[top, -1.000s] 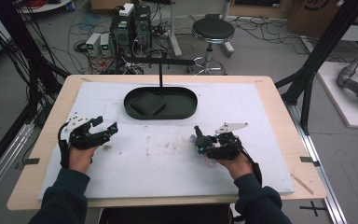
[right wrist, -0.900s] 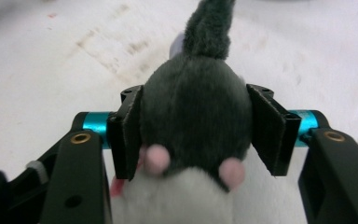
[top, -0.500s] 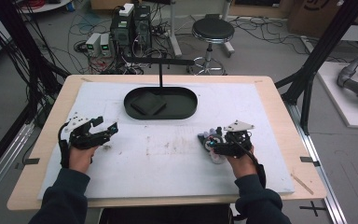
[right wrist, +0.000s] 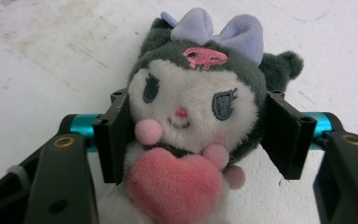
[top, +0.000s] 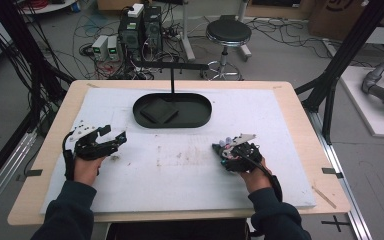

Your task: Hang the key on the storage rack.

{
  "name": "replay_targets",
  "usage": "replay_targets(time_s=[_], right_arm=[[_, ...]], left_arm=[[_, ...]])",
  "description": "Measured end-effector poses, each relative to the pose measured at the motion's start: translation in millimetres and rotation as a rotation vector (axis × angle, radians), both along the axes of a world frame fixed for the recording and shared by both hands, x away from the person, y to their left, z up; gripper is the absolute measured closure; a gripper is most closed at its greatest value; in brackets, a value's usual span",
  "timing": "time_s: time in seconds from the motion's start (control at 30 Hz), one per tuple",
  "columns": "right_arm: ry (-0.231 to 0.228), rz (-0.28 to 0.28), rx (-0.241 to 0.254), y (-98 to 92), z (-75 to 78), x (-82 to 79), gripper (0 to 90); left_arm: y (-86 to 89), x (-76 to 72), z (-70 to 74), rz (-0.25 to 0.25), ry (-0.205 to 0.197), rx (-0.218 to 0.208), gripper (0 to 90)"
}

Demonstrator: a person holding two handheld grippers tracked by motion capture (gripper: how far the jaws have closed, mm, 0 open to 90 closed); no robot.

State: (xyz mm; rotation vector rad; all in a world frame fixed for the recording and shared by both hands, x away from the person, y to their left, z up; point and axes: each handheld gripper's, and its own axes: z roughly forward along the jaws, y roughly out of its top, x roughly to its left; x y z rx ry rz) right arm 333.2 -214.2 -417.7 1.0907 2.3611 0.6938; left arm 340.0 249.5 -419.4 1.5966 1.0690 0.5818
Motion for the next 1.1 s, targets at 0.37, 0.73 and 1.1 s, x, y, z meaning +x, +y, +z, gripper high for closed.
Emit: replay_targets(time_s=[0.37, 0.73, 1.1], right_arm=[[-0.093, 0.150, 0.218, -13.8, 38.4, 6.5, 36.1], [-0.146, 0.151, 0.219, -1.6, 76.3, 44.4, 35.8], [-0.204, 0.130, 0.266, 20.4, 121.0, 95.0, 35.8]], left_arm=[[0.5, -0.8, 0.9, -0.004, -0.007, -0.012, 28.3], [0.0, -0.1, 0.9, -0.009, -0.020, -0.020, 29.2], [0.0, -0.4, 1.1, -0.014, -0.026, -0.011, 29.2]])
